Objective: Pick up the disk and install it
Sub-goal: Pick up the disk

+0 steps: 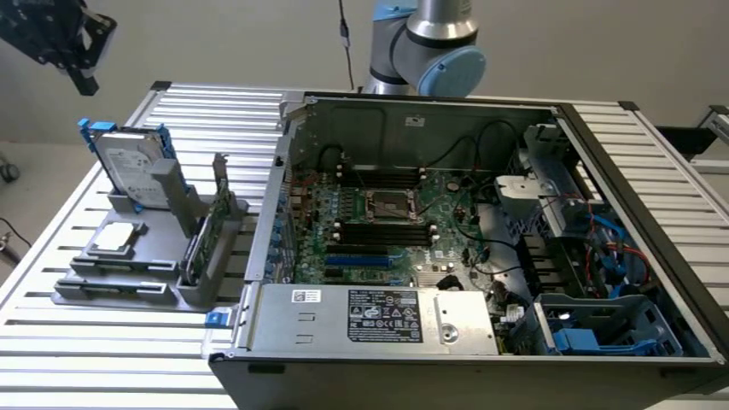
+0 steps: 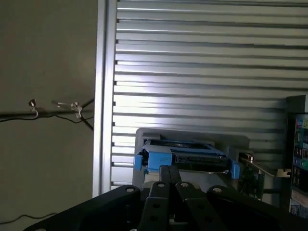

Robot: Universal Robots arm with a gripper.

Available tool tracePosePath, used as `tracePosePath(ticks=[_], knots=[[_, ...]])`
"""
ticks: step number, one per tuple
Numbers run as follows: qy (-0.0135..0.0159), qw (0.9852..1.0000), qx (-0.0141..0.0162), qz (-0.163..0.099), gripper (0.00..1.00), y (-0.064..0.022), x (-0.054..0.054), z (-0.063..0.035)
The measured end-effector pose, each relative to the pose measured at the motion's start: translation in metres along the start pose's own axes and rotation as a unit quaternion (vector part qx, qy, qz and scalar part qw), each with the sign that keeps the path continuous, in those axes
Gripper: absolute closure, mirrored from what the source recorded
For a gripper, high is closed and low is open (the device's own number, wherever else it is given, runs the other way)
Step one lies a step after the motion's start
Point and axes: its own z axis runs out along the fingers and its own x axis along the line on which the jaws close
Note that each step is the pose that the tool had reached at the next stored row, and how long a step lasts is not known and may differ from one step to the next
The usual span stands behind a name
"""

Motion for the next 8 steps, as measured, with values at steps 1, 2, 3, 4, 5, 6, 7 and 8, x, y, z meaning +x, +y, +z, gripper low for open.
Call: tracePosePath(ticks=[1,2,3,4,5,6,7,8], knots=[[0.0004,1.0000,0.0002,-0.009,0.89,0.0000,0.0000,0.0002],[0.0008,0.9998,0.0003,-0.018,0.89,0.0000,0.0000,0.0005],[0.0012,0.9996,0.0005,-0.027,0.89,0.0000,0.0000,0.0008],[0.0017,0.9993,0.0007,-0.037,0.89,-0.0001,0.0000,0.0010],[0.0021,0.9990,0.0009,-0.045,0.89,-0.0001,0.0000,0.0013],[0.0025,0.9985,0.0010,-0.054,0.89,-0.0001,-0.0001,0.0016],[0.0029,0.9980,0.0012,-0.063,0.89,-0.0001,-0.0001,0.0018],[0.0034,0.9974,0.0014,-0.073,0.89,-0.0001,-0.0001,0.0021]])
